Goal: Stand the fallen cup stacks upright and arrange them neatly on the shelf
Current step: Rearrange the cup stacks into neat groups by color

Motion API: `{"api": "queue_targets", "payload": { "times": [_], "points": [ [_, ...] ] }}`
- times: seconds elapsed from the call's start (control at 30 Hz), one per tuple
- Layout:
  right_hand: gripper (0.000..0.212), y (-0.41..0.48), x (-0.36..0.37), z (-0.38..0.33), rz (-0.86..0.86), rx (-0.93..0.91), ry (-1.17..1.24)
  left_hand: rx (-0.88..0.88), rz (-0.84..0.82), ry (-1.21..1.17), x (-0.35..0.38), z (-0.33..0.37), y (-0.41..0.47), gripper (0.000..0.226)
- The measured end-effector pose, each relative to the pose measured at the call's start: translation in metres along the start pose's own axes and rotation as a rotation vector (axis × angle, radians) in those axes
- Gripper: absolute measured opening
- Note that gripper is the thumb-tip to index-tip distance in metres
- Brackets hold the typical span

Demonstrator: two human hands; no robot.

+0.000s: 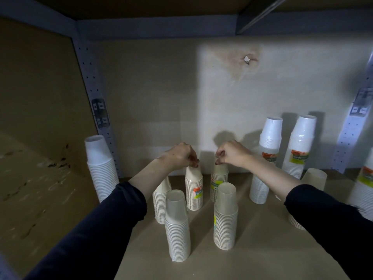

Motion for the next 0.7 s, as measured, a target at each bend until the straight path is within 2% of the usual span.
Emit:
{"api": "queue_targets", "payload": {
  "times": [0.1, 0.3, 0.43, 0.7],
  "points": [
    [0.033, 0.002, 0.006, -0.003, 0.013, -0.009, -0.033, -0.007, -0.003, -0.004, 0.001, 0.000, -0.001, 0.032],
    [0.029, 0.000, -0.001, 0.000, -0.029, -0.040, 0.060, -0.012, 0.002, -0.012, 0.002, -0.002, -0.002, 0.030],
    [0.029, -0.003, -0.004, -0.002, -0.044, -0.100, 0.070, 0.019, -0.016, 0.018, 0.001, -0.002, -0.002, 0.028],
    [0.028, -0.006, -0.006, -0.003, -0.056, -0.104, 0.079, 0.077, -0.041, 0.055, -0.003, -0.004, -0.007, 0.027]
  ]
}}
Point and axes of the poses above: each hand's wrist, its own y-axis towards the middle knuckle, its own x-axis out of the palm, z = x × y, the point moved 3 cm from there along y, towards the middle knuckle, and after that the axes turned 4 degrees about -y, right-handed, at the moved point
